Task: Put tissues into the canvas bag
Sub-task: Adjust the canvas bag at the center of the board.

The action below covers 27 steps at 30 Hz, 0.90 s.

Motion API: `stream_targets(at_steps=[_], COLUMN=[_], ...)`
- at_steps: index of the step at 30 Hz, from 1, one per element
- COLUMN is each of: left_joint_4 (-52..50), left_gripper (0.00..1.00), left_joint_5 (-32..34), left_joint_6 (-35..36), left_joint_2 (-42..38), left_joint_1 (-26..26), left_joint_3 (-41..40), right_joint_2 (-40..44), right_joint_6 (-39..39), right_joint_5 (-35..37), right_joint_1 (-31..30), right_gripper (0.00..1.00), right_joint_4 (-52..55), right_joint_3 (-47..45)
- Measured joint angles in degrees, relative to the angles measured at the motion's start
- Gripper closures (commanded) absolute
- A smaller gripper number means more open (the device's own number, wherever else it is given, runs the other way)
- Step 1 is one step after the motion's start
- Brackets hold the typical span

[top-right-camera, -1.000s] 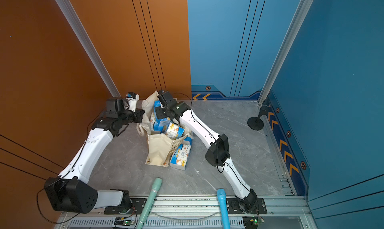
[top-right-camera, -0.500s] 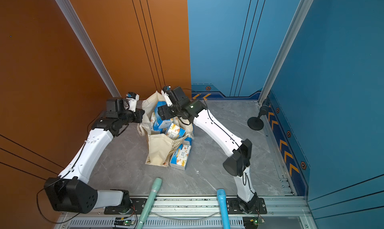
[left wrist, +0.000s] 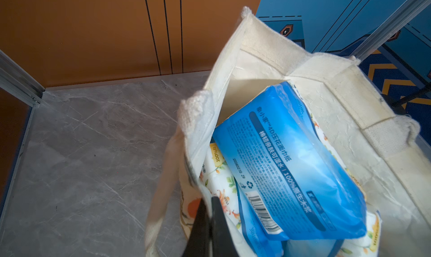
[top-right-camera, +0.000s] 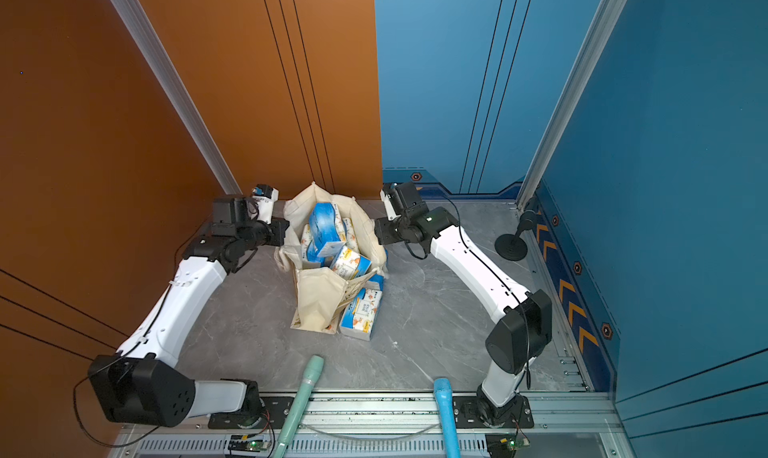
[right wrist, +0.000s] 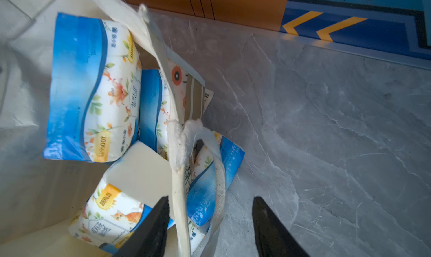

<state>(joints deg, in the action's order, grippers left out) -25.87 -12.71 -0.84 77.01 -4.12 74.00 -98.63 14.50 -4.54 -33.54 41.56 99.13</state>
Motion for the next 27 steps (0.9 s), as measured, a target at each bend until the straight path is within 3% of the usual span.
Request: stream_targets(at_steps=[6, 9, 13, 18, 27], left_joint_4=[0.0, 0.0, 0.0, 0.0, -1.16], left_gripper=[1.0, 1.0, 1.0, 1.0, 1.0], left_joint_5=[0.0, 0.0, -0.04, -0.92, -2.12], left_joint_6=[0.0, 0.0, 0.0, 0.0, -0.46], left_joint_2=[0.0, 0.0, 0.0, 0.0, -0.09], left_joint_1=[0.0, 0.0, 0.0, 0.0, 0.87], left_joint_3=[0.0, 0.0, 0.0, 0.0, 1.2], right_joint_2=[-0.83, -1.29, -2.36, -3.19, -4.33], right_joint_6=[0.52, 0.74, 1.53, 1.99, 1.36], right_joint_5=[-1.11, -1.95, -3.91, -4.96, -5.46], right_joint_1=[-0.2, -0.26, -0.92, -2.19, -5.92], right_gripper=[0.49, 0.59, 0.8, 0.92, 1.0], right_joint_4=[0.0, -0.02, -0.02, -0.02, 2.89], right_joint_3=[-0.31, -0.31, -0.31, -0.31, 6.99])
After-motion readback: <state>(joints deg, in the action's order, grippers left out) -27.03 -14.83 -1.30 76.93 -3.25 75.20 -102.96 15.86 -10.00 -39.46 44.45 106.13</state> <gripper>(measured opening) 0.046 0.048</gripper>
